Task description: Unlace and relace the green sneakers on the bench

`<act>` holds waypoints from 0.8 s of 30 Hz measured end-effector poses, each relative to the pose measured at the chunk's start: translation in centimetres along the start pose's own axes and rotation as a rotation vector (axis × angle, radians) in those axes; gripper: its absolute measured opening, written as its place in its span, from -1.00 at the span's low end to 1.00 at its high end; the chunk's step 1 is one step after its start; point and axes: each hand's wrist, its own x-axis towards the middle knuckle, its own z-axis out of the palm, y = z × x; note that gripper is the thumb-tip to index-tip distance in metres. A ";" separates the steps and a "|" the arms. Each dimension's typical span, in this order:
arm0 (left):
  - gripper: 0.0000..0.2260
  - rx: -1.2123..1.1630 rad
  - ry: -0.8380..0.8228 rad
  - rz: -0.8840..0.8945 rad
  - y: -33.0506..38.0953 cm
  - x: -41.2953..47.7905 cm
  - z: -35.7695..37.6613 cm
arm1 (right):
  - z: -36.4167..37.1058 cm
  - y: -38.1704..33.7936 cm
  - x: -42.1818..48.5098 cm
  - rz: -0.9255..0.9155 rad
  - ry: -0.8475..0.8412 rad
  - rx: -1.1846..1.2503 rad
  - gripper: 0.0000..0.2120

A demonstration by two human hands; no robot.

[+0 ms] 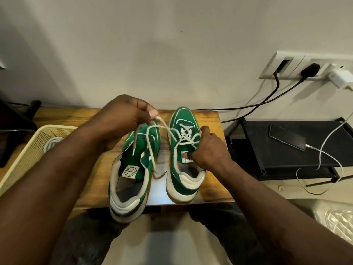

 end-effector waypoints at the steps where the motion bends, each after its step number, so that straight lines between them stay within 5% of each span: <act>1: -0.87 -0.076 -0.017 0.000 -0.2 -0.2 -0.5 | 0.0 0.1 0.1 -0.001 0.008 0.008 -0.11; 4: -0.87 0.215 -0.199 -0.027 -1.4 -0.2 -0.3 | 0.1 0.0 0.1 -0.005 0.015 -0.008 -0.10; 7: -0.80 0.647 -0.118 0.060 -2.4 0.2 1.8 | 0.3 -0.3 0.3 -0.021 0.020 -0.035 -0.08; 10: -0.77 0.599 -0.146 0.139 -2.0 0.3 4.4 | 0.3 -0.2 0.5 -0.023 0.020 -0.034 -0.11; 14: -0.73 0.920 -0.123 0.117 -1.9 0.5 7.1 | 0.6 -0.2 0.5 -0.022 0.026 -0.038 -0.11; 17: -0.72 0.752 -0.030 0.159 -0.7 0.2 6.7 | 0.6 -0.2 0.5 -0.004 0.020 -0.054 -0.15; 21: -0.70 0.007 0.103 0.203 0.9 -0.6 3.8 | 0.5 -0.3 0.4 0.027 0.002 -0.046 -0.20; 24: -0.66 -0.236 0.103 0.199 0.6 -1.4 3.5 | 0.4 -0.7 0.1 0.043 0.008 -0.033 -0.22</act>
